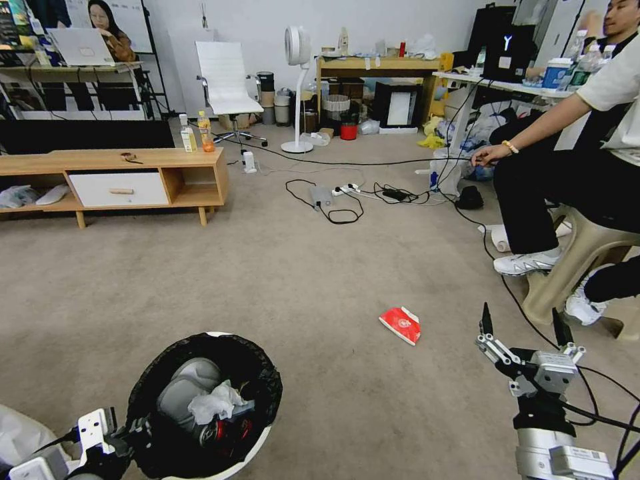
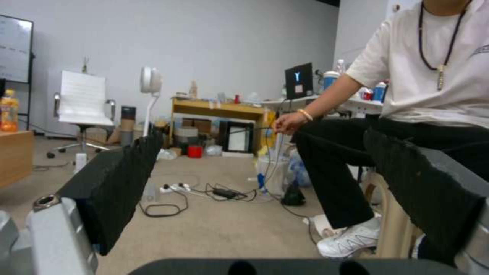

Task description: Pick up the trash bin and place the garbage on the floor into it.

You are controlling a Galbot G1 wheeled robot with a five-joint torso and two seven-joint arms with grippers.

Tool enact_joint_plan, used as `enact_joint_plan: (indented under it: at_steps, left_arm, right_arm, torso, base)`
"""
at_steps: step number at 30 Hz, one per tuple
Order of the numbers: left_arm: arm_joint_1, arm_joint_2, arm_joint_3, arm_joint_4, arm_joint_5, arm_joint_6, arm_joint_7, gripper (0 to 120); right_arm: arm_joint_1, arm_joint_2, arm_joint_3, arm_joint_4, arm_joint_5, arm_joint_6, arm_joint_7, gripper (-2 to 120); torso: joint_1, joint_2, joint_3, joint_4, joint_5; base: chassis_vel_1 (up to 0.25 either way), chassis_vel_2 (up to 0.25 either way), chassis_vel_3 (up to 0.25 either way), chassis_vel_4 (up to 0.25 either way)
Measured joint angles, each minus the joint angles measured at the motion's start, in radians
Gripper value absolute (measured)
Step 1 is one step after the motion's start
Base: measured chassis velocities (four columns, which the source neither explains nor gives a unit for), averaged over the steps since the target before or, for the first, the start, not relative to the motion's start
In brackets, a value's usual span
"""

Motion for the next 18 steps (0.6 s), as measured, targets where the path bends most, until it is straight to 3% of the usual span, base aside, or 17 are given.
enact_joint_plan:
  at_steps: [10,18]
  left_arm:
    - [0.004,0.000,-0.001,-0.002,-0.001,0.000,0.000,1]
    - [0.001,0.001,0.000,-0.001,-0.002,0.000,0.000,1]
  right_arm:
    - [0.000,0.002,-0.004,-0.007,-0.001,0.013,-0.005,100]
    - [-0.001,0.000,-0.004,-0.009,-0.001,0.013,-0.006,100]
  torso:
    - [0.000,0.000,0.000,-0.0001,0.0000]
    - [0.000,0.000,0.000,-0.0001,-0.0003]
  base:
    - [-0.058,0.039,0.046,-0.058]
    - [-0.191,0.183,0.196,-0.191]
